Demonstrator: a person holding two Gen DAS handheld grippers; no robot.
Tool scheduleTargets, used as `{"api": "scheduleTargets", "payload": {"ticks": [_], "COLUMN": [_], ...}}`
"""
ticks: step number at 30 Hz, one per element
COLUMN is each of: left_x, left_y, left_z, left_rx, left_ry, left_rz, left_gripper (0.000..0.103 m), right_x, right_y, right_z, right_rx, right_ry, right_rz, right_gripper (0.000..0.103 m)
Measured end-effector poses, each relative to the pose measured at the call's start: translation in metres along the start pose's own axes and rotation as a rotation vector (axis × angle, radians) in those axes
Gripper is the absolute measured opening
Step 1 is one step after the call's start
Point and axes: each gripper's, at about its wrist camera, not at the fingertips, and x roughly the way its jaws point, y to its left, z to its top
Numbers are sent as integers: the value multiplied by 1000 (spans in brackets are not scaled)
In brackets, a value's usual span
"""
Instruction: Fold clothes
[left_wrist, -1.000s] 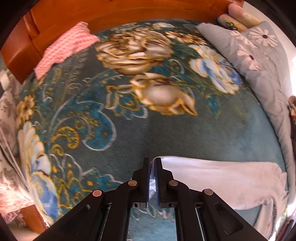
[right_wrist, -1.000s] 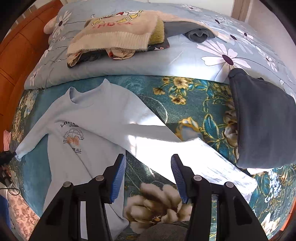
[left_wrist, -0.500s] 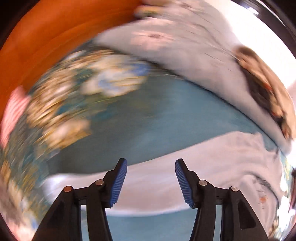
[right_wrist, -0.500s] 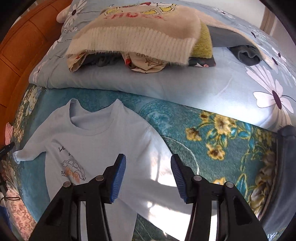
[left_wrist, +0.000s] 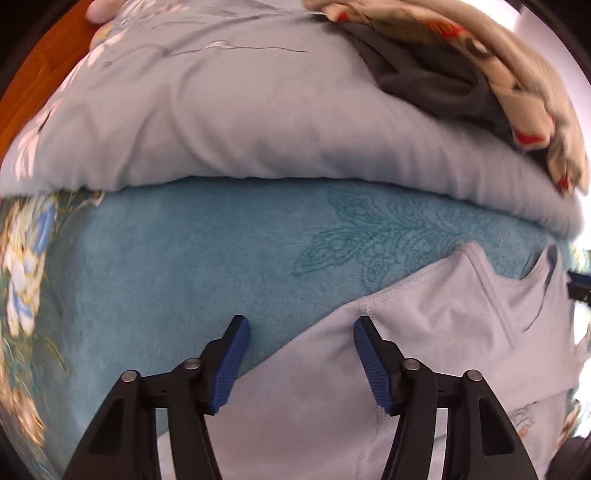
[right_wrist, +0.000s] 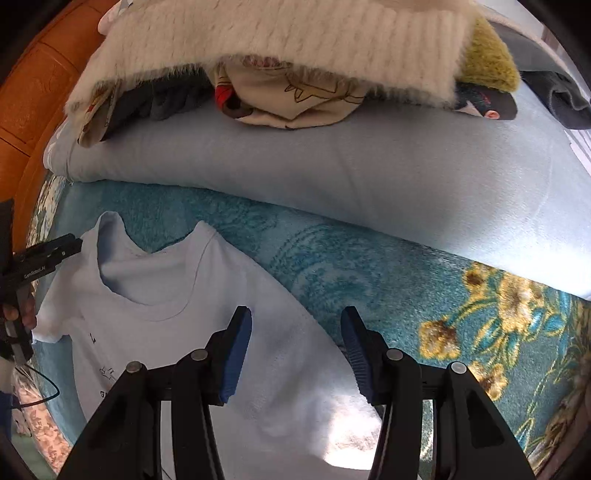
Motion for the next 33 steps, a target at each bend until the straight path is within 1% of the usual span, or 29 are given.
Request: {"api": "scheduleTargets", "payload": {"ticks": [1,3,4,5,6,7,8,10,12,14,16,17,18,19,20,21,23,25,27,28,31,32,33], "left_x": [-1,-2,-2,-3,-4,-6,-8,-13,-25,-50,-75,-82,-86,-84,-76,-67,-52,-35,-26,-25,-32,-38,-46], "left_y": [-2,-4,-5,-8,-11,-14,-19,-27,-31,-27,-22,-21,-21,-22,-23,-26,-33,-32,-31,-31,-32,-31,-31], "left_z": [0,-1,-3,-5,-7,-9,-10,-13,-14,-10,-5,-2,0,3,8,13,16,16,17,17,14,11,7], "left_rx": [17,38,48,59,70,83,99,130,152,134,119,122,125,127,127,124,111,75,40,27,14,12,9], "left_ry": [0,4,5,4,2,-1,-5,-21,-68,-168,-277,-315,-336,-339,-320,-293,-238,-183,-142,-128,-90,-90,-97], "left_rz": [0,-8,-13,-16,-20,-20,-16,0,35,61,93,113,127,138,148,159,176,173,159,153,116,107,105], "left_gripper": [63,61,55,43,37,20,3,3,3,3,3,3,3,3,4,4,4,4,4,7,8,8,11], "right_x": [0,0,0,0,1,1,1,-2,-10,-23,-45,-57,-70,-79,-85,-85,-76,-58,-42,-38,-31,-32,-37], "right_y": [4,9,11,13,13,14,15,18,22,25,26,27,29,30,30,31,32,30,25,23,21,20,21], "right_z": [-1,-5,-7,-9,-12,-15,-17,-22,-25,-24,-20,-16,-12,-7,-2,4,16,27,35,37,40,40,38], "right_rx": [-23,-56,-67,-75,-78,-79,-83,-95,-113,-134,-149,-157,-166,-175,-182,-187,-183,-156,-123,-112,-93,-92,-98], "right_ry": [-4,-10,-11,-9,-7,-5,-7,-17,-44,-92,-170,-217,-266,-306,-336,-343,-324,-269,-220,-204,-173,-169,-175], "right_rz": [-7,-5,-5,-4,0,5,7,-1,-23,-48,-67,-81,-100,-116,-127,-136,-144,-132,-120,-115,-103,-96,-91], "right_gripper": [51,41,32,22,17,12,9,7,6,5,5,5,5,5,5,5,5,5,5,5,6,6,8]}}
